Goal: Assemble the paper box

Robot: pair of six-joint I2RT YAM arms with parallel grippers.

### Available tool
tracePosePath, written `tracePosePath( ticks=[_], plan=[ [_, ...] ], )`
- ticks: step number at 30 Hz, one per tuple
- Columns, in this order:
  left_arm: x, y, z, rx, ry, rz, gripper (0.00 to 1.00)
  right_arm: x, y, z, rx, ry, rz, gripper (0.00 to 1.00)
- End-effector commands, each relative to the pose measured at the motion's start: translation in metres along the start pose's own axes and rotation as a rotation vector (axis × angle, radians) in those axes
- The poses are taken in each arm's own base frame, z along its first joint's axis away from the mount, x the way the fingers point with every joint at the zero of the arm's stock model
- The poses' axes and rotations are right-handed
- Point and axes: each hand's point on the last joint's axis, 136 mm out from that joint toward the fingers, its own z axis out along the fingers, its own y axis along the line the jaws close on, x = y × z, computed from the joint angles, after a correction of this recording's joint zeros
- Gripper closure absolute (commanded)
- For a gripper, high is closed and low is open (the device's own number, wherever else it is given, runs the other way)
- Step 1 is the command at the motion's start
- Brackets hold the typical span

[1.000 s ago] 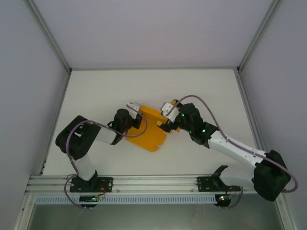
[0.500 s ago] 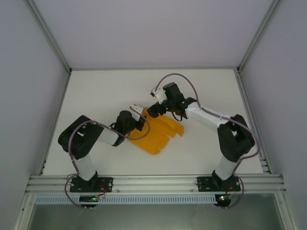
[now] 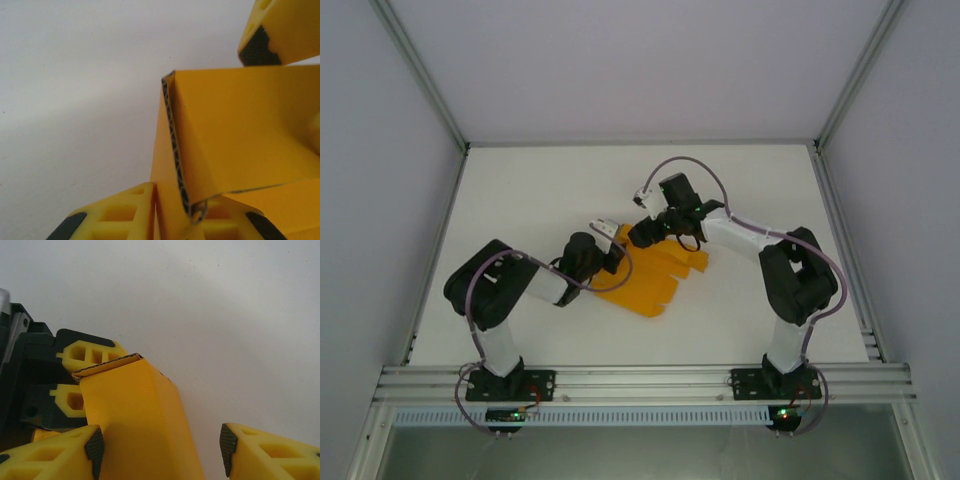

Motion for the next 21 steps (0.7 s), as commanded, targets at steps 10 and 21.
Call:
tracePosePath(
  ticks=[10,21],
  plan=[
    [-0.028,0.003,0.020,-0.024,-0.095,-0.063,0.70,0.034,-0.008,0.009,-0.030,0.118,0.065,0.38],
    [-0.030,0.030,0.023,-0.159,-0.069,-0.127,1.00,0.013,-0.020,-0.026,0.097,0.007,0.095,0.20]
  ],
)
